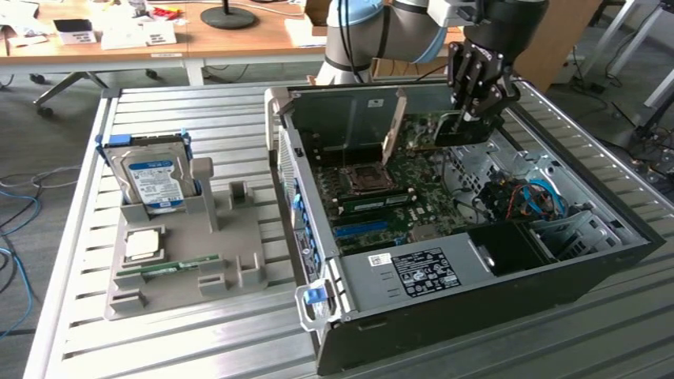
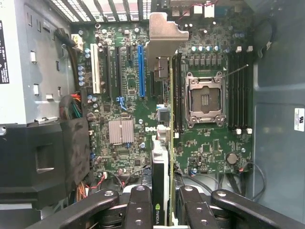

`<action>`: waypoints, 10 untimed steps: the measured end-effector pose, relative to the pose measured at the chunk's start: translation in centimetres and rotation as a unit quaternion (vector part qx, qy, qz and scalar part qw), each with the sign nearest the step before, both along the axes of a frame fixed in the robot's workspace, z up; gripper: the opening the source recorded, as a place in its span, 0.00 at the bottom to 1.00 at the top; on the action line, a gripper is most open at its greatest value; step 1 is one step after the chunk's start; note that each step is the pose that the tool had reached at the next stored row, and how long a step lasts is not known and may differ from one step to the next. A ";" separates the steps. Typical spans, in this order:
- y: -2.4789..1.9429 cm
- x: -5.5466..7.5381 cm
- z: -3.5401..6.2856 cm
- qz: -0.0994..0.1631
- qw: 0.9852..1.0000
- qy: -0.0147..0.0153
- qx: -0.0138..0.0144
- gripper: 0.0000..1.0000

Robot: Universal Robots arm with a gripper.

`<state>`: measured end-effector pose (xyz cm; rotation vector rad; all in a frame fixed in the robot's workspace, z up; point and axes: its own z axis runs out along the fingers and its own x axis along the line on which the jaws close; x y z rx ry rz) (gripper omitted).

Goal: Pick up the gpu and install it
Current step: 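Insert the gpu into the slot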

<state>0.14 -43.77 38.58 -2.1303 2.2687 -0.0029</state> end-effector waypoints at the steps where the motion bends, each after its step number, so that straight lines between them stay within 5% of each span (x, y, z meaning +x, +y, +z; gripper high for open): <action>1: 0.00 0.0 -0.03 0.000 1.000 0.000 0.000 0.27; 10: 0.00 0.0 -0.30 0.000 1.000 0.000 -0.001 0.27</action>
